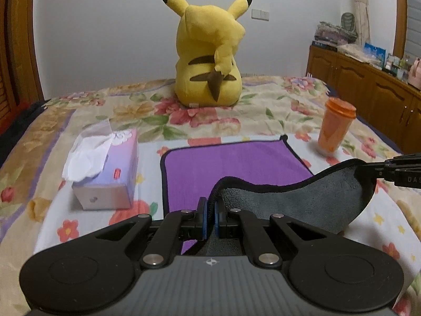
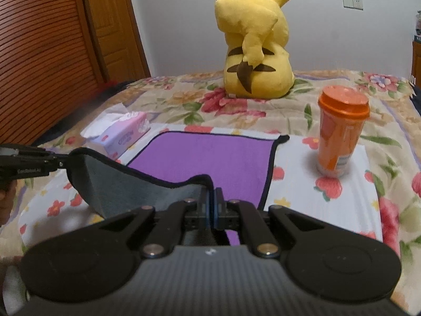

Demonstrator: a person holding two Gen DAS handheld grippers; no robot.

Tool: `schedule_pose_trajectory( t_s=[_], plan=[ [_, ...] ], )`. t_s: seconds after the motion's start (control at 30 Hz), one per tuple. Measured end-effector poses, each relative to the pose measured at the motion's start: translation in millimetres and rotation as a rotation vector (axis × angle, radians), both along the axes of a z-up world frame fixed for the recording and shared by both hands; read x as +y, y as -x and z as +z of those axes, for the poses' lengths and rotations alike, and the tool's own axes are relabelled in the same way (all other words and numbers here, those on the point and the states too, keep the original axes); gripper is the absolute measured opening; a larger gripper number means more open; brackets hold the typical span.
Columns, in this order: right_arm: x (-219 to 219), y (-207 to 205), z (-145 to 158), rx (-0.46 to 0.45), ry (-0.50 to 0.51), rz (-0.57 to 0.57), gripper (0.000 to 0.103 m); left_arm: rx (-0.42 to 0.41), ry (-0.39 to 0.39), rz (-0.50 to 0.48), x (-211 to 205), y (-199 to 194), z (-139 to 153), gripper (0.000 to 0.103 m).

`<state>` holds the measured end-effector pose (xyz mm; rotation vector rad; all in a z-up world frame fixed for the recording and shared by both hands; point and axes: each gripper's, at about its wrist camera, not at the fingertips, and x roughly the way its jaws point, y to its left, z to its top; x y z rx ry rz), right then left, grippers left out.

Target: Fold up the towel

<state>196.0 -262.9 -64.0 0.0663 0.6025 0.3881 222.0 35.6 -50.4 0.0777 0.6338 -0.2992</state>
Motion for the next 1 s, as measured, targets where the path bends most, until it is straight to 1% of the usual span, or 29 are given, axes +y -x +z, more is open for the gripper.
schedule_pose_trajectory(
  t_s=[0.4,0.7,1.0],
  plan=[
    [-3.5,-30.9,11.6,-0.070,0.028,-0.014,0.004,-0.051,-0.004,0.006,-6.5,-31.8,10.4,0.008],
    [-0.2,-55.6,10.3,-0.103,0.067,-0.011,0.004,-0.071,0.013,0.028,-6.1,-60.7,12.3,0.008],
    [-1.6,-78.4,9.1,-0.148,0.077,-0.032,0.004,-0.095,0.009,0.048,-7.5,-89.1,10.4,0.008]
  ],
)
